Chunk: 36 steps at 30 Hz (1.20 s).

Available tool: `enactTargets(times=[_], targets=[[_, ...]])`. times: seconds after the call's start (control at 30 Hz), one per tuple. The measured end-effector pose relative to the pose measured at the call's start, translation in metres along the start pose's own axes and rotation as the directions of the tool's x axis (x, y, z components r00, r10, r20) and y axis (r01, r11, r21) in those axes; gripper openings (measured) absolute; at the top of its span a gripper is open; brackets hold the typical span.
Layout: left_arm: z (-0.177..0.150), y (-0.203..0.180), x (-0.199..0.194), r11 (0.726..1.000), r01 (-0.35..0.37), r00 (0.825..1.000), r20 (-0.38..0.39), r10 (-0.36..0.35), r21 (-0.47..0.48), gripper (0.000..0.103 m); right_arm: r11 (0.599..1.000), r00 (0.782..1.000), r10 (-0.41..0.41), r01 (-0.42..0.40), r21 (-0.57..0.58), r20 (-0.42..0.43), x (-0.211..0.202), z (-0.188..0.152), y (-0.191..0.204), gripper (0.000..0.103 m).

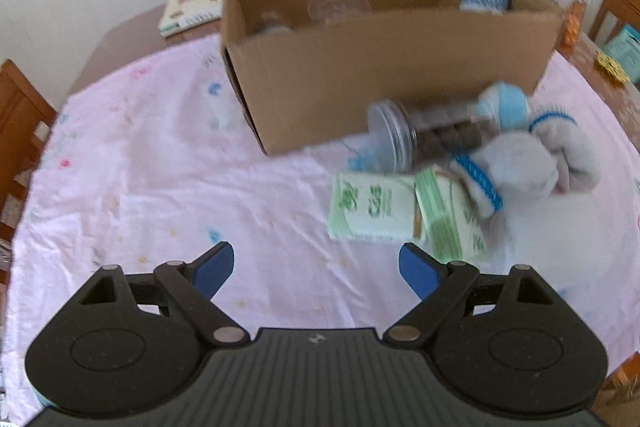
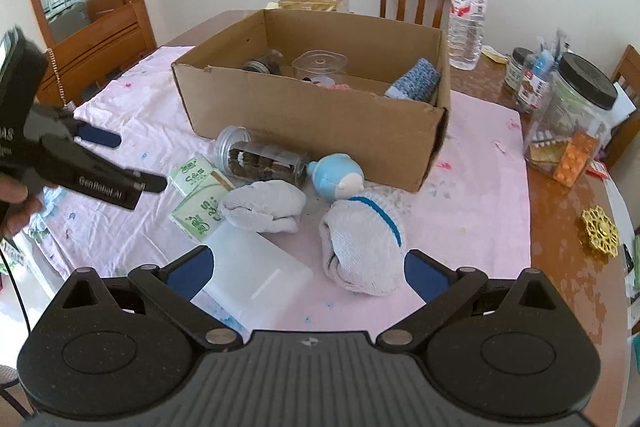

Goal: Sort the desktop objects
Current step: 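Withdraw both tools from the cardboard box back over the table, then move left tool to a C&S tissue pack while right tool approaches the plastic bag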

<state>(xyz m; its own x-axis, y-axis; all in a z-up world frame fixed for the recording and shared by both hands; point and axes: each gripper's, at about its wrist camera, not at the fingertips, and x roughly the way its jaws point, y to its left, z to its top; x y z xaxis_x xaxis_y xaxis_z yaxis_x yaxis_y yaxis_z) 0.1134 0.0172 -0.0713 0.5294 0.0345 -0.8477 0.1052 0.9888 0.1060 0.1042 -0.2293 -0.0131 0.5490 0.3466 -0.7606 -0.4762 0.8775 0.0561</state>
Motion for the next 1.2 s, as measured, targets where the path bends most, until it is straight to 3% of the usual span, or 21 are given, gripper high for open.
enactTargets(times=[0.4,0.73,1.2], targets=[[-0.016,0.0,0.026,0.98,0.175,0.984,0.005,-0.177,0.094,0.092,0.994,0.996,-0.078,0.081,0.07,-0.05,0.013,-0.006,0.019,0.103],[-0.007,0.001,0.039,0.973,0.194,0.975,0.083,-0.205,0.122,0.098,0.983,0.988,-0.125,0.135,0.123,-0.086,0.018,-0.005,0.029,0.103],[-0.002,0.026,0.046,0.978,0.182,0.978,0.083,-0.191,0.101,0.098,0.976,0.981,-0.135,0.156,0.154,-0.139,0.027,-0.012,0.037,0.103]])
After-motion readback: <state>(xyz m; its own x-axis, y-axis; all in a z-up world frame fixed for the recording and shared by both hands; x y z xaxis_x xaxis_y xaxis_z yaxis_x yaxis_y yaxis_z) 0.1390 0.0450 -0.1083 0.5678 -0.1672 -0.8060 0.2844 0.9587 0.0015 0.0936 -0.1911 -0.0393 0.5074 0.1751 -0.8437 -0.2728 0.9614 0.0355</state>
